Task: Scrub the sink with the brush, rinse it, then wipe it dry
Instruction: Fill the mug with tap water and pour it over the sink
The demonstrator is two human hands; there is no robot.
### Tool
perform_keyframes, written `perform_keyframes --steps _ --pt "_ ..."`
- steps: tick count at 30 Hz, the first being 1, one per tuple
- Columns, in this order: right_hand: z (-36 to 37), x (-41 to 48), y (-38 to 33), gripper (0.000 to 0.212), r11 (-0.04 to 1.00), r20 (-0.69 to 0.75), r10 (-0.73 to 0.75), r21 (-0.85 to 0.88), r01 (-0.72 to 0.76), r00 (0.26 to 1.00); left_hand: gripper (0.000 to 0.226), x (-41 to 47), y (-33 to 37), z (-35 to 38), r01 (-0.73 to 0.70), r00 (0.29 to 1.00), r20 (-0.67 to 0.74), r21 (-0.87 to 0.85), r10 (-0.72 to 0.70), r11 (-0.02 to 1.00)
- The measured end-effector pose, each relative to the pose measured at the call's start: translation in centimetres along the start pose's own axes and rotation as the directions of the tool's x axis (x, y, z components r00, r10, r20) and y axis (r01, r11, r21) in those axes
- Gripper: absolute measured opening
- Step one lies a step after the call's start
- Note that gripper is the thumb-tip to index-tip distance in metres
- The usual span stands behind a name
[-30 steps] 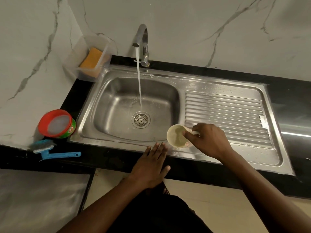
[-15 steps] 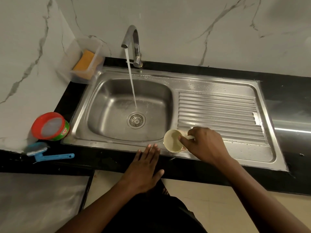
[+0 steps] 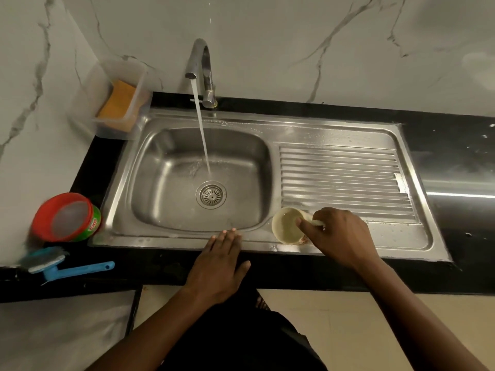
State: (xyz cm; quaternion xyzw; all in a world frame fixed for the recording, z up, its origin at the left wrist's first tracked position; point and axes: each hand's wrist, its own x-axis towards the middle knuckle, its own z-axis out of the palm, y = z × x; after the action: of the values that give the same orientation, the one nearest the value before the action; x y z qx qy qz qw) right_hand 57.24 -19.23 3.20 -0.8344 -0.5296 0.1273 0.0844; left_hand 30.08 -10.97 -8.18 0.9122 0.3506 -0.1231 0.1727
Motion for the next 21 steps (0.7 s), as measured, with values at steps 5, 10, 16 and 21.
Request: perform_keyframes --steps 5,10,16,21 --pt "1.1 0.6 -2.6 0.050 0.998 0.008 0.007 -0.070 -0.006 1.000 0.090 -0.3 -3.3 -0.7 0.157 0.988 -0.007 -0.010 -0.157 0.988" --pt "2.3 1.1 -5.4 0.045 0.996 0.023 -0.035 -0.080 0.037 0.999 0.096 0.5 -2.7 -1.1 0.086 0.993 0.082 -0.013 -0.085 0.996" --pt "1.6 0.8 -5.6 0.050 0.996 0.065 0.004 0.089 -0.010 0.998 0.084 1.2 -0.2 -1.5 -0.169 0.974 0.152 -0.002 0.168 0.986" --pt "-0.6 -0.2 -1.7 0.055 0.971 0.066 0.067 0.224 -0.080 0.996 0.086 1.2 2.0 -1.2 -0.247 0.960 0.136 0.013 0.243 0.969"
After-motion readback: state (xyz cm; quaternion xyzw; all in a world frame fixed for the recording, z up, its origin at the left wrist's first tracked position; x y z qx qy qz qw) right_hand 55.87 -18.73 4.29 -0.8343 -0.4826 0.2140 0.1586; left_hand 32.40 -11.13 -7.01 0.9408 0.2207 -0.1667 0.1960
